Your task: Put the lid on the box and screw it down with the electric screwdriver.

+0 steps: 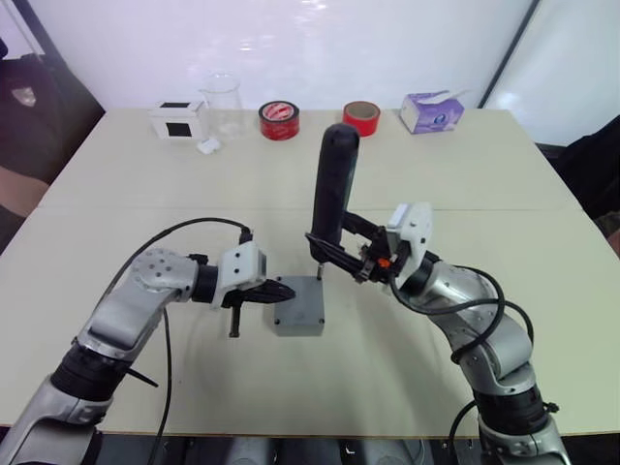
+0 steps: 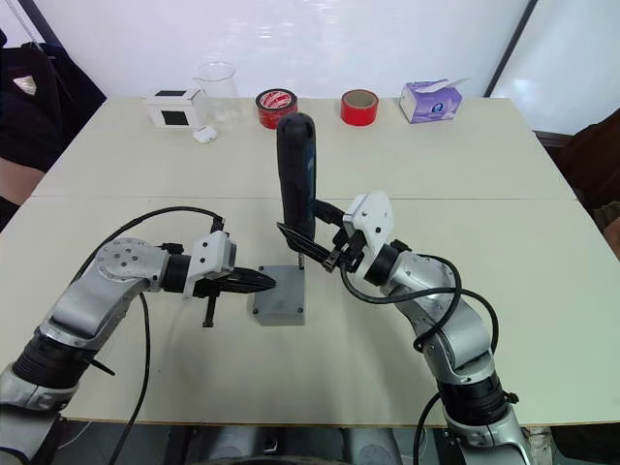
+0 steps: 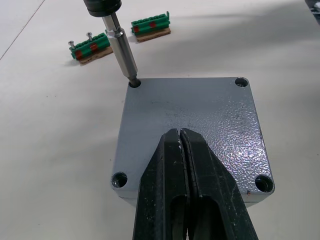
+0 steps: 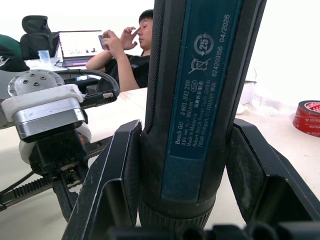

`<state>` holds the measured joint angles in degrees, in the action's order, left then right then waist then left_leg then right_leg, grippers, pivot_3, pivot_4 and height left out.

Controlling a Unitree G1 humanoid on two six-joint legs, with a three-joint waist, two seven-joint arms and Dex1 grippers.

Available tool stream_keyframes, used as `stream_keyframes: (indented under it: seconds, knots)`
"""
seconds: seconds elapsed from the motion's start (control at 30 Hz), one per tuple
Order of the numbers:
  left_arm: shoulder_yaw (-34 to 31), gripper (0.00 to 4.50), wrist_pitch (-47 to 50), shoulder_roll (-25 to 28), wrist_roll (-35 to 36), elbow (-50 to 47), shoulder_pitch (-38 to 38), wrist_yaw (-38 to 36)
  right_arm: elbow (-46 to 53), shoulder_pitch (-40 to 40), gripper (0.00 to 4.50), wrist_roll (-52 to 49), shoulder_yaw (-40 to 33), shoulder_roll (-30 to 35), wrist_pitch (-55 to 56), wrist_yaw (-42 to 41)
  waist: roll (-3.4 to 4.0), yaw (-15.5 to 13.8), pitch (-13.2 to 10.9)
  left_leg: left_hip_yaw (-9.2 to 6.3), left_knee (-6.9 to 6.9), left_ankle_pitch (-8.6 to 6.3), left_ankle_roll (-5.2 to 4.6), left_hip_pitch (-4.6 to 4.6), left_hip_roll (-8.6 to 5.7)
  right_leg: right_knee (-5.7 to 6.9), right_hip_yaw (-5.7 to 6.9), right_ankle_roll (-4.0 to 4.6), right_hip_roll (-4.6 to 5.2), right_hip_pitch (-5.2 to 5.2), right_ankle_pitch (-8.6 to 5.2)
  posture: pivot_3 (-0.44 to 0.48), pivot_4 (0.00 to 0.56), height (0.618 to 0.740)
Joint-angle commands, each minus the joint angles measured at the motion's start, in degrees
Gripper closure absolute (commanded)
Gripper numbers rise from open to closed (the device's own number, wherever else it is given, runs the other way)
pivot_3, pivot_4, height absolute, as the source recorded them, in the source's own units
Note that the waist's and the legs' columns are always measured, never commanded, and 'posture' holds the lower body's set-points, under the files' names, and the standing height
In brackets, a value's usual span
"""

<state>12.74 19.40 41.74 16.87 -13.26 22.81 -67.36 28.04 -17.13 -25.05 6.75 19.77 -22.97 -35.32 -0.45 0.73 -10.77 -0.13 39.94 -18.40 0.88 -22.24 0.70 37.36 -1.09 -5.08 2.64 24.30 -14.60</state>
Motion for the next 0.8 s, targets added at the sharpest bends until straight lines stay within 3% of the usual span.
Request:
stream_keyframes:
  seconds: [0.03, 0.23, 0.37, 0.8]
  knots:
    - [1.57, 4.50, 0.96, 0.61, -1.77, 0.40, -1.03, 0.13, 0.26, 0.84, 2.63, 0.90, 1.59, 1.30, -1.10, -0.54, 0.00, 0.00, 0.01, 0.00, 0.00, 0.00, 0.00, 0.02, 0.00, 0.00, 0.00, 0.00, 0.00, -0.02, 0.00, 0.000, 0.150, 0.739]
    - [2.28, 4.50, 0.25, 0.72, -3.02, 0.84, -1.03, 0.08, 0.05, 0.52, 2.63, 1.02, 2.90, 2.77, -6.89, 1.37, 0.00, 0.01, 0.11, 0.00, -0.01, 0.00, 0.00, 0.23, 0.00, -0.01, 0.00, 0.01, -0.02, -0.25, -0.01, 0.000, 0.150, 0.739]
    - [2.83, 4.50, -0.25, 0.69, -4.08, 1.31, -1.07, -0.08, -0.16, -0.08, 2.63, 0.39, 2.79, 2.83, -10.85, 2.94, 0.00, 0.05, 0.45, 0.00, -0.23, -0.01, -0.02, 1.00, 0.03, -0.21, 0.00, 0.15, -0.01, -0.97, -0.11, 0.000, 0.150, 0.739]
    - [4.04, 4.50, -1.24, 0.33, -5.20, 3.47, -1.09, 0.11, -0.94, -0.47, 2.63, 2.46, 4.64, 5.00, -15.65, 5.30, -0.04, -0.01, 1.78, -0.02, -0.30, -0.02, -0.03, 1.17, 0.06, -0.24, 0.00, 0.23, 0.01, -1.12, -0.16, 0.000, 0.150, 0.739]
